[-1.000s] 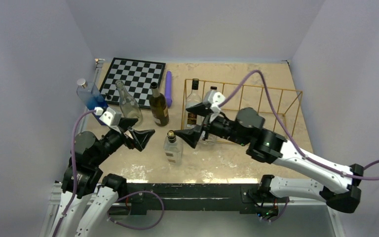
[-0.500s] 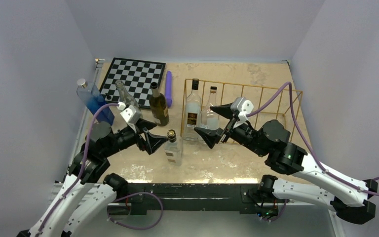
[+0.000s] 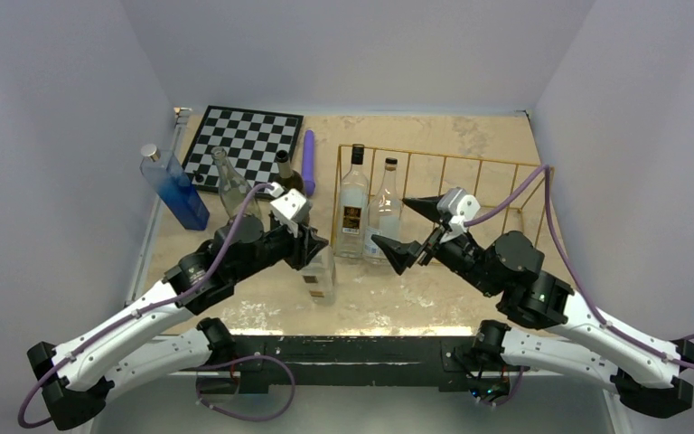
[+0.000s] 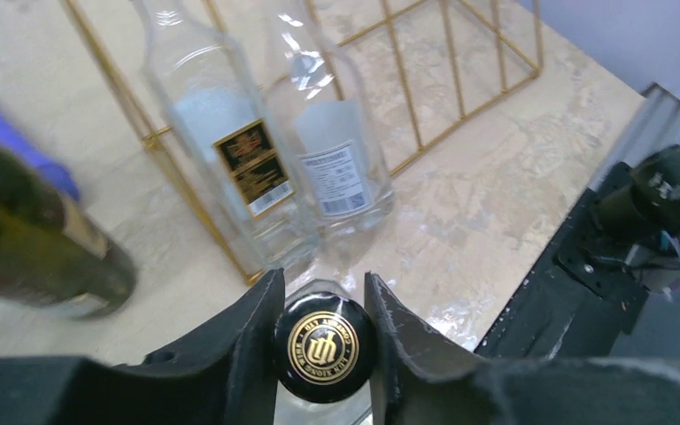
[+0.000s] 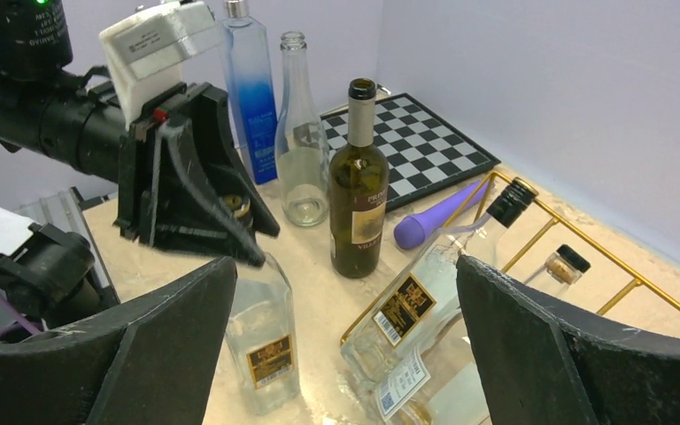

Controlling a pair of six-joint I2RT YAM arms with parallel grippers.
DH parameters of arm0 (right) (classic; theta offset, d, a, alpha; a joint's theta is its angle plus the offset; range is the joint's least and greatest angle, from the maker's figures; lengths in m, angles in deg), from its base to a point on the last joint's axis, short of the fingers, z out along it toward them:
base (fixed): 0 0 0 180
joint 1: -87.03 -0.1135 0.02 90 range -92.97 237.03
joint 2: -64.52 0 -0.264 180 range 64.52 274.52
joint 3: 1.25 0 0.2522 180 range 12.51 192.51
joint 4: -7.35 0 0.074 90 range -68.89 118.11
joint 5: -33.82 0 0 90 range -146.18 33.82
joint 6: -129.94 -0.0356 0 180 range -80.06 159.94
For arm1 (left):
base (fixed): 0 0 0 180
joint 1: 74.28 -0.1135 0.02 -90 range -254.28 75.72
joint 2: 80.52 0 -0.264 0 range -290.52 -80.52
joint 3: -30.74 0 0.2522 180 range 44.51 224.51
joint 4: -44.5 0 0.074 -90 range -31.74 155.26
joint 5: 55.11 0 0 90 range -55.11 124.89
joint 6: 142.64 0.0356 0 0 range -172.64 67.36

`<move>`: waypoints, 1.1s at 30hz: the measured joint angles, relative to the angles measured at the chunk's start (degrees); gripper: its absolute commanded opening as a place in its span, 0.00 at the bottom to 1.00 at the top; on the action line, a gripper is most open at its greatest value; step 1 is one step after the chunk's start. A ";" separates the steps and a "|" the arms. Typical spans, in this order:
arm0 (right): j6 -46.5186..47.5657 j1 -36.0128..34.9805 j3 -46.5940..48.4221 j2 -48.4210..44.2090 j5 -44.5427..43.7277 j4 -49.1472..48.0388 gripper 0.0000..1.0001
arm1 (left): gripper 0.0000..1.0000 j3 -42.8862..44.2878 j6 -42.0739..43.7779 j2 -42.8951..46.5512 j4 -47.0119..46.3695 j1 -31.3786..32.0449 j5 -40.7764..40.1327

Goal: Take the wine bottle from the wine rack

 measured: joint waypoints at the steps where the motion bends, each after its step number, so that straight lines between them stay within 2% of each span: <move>1: 0.17 0.00 -0.33 -0.52 -0.20 0.00 0.99 | 0.17 0.02 1.09 0.17 -0.24 0.24 -2.01; 3: 0.59 0.00 -0.94 -1.33 -0.81 0.04 0.99 | 0.00 0.04 0.52 0.92 0.20 0.13 -5.66; 9: 1.44 0.00 -3.34 -2.82 -2.03 -0.07 0.99 | 0.00 0.04 -1.86 3.65 3.76 0.83 -15.74; 18: 1.92 0.00 -6.27 -5.27 -3.91 0.37 0.99 | 0.00 6.71 -5.77 2.80 20.35 -0.33 -42.93; 22: 2.19 0.00 -6.93 -7.10 -4.61 0.74 0.99 | 0.00 8.41 -7.98 2.71 24.39 -6.88 -50.64; 28: 2.14 0.00 -7.23 -9.60 -4.72 1.22 0.99 | 0.00 8.44 -9.73 4.44 25.11 -18.25 -60.24; 33: 1.95 0.00 -7.96 -10.05 -4.55 2.32 0.99 | 0.00 8.46 -9.86 4.39 22.40 -29.77 -63.34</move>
